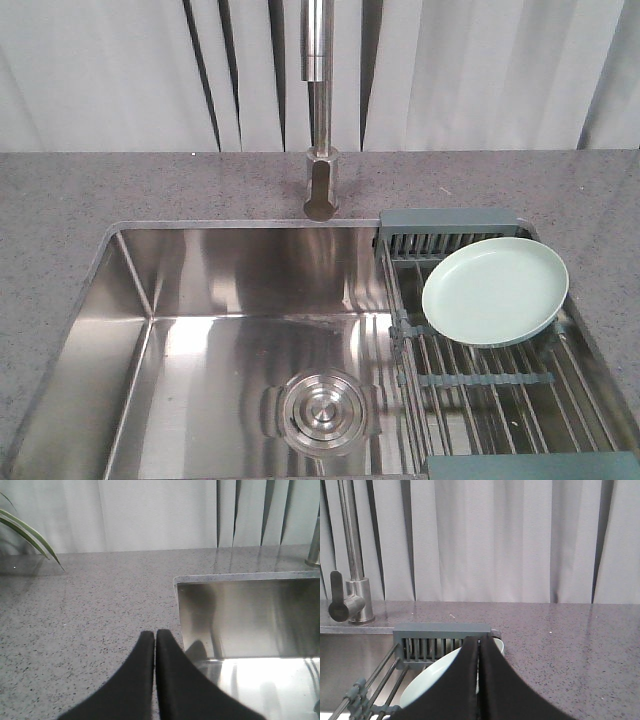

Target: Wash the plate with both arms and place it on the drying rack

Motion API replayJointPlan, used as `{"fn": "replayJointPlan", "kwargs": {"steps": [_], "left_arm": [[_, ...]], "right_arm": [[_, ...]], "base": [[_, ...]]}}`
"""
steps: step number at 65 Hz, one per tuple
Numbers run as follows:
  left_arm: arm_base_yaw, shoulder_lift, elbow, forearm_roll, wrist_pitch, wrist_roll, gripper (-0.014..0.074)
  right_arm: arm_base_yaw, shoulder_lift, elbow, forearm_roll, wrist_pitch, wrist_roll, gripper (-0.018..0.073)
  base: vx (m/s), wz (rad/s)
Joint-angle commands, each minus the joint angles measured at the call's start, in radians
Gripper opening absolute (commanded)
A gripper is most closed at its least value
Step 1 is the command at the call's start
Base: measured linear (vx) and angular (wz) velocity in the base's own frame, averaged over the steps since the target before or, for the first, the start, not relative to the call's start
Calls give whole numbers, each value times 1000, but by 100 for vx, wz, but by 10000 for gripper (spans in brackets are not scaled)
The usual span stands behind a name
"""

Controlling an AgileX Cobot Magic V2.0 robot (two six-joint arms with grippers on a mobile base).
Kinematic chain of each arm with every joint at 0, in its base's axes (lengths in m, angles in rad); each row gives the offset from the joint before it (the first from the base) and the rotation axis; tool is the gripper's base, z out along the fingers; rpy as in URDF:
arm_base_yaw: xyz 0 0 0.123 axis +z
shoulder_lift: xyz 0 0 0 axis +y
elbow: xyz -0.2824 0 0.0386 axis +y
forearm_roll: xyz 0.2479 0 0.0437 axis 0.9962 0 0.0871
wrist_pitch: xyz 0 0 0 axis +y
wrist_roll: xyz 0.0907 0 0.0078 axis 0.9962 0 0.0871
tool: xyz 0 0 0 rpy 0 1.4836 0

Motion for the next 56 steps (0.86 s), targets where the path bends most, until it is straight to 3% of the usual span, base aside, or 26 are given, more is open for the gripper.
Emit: {"fn": "replayJointPlan", "kwargs": {"steps": [1,56], "left_arm": [[1,-15,22,-10,-68,-1,-6],[1,-15,22,-10,-68,-1,-6]], "right_arm": [[-7,13,3,0,-69,-6,-7],[-7,13,3,1,-67,-6,-7]], "base": [[0,0],[0,0]]}}
